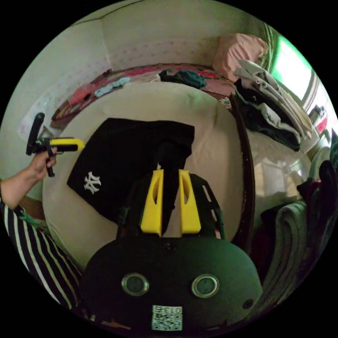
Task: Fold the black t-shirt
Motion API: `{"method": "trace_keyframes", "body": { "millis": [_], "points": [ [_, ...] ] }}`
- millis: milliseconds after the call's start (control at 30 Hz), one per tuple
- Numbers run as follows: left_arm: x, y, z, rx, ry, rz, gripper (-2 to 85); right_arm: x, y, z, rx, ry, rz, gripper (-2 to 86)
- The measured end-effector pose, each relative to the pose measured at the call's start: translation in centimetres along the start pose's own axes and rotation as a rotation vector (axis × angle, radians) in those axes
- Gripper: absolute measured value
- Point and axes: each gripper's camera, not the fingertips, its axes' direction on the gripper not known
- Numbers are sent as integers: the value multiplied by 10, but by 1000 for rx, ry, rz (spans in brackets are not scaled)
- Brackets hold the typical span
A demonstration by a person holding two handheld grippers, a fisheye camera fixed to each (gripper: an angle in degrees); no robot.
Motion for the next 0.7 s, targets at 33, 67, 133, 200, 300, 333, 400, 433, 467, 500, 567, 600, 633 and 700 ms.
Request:
{"method": "trace_keyframes", "body": {
  "millis": [33, 67, 133, 200, 300, 333, 400, 433, 467, 500, 567, 600, 633, 700],
  "points": [
    [-7, -5, 0, 7, 13, -25, 109, 6, -1, 6, -6, -15, 22, 119],
    [-12, -9, 0, 17, 3, -37, 114, 8, -1, 8, -6, -18, 28, 122],
    [-18, -15, 0, 21, 18, -51, 123, 19, -1, 18, -25, -26, 58, 128],
    [-25, -22, 0, 18, 61, -75, 128, 28, 1, 23, -39, -39, 90, 130],
    [-31, -29, 1, 10, 66, -75, 129, 39, 6, 29, -59, -46, 123, 130],
    [-34, -31, 1, 10, 68, -79, 129, 43, 9, 29, -44, -51, 137, 130],
    [-38, -34, 0, 12, 79, -82, 131, 46, 10, 30, -37, -52, 146, 128],
    [-41, -36, 0, 16, 94, -94, 131, 47, 10, 30, -39, -64, 148, 126],
    [-43, -39, -1, 18, 115, -105, 131, 47, 10, 30, -43, -72, 149, 125],
    [-44, -40, -1, 17, 117, -108, 130, 47, 9, 30, -46, -63, 147, 121],
    [-42, -46, -5, 9, 93, -86, 122, 46, 8, 30, -56, -51, 128, 118],
    [-41, -47, -6, 6, 79, -76, 119, 44, 7, 28, -56, -32, 116, 118],
    [-40, -49, -8, 5, 49, -59, 115, 43, 6, 27, -52, -23, 107, 118],
    [-41, -50, -11, 22, 23, -65, 122, 45, 7, 28, -51, -17, 112, 117]
  ]
}}
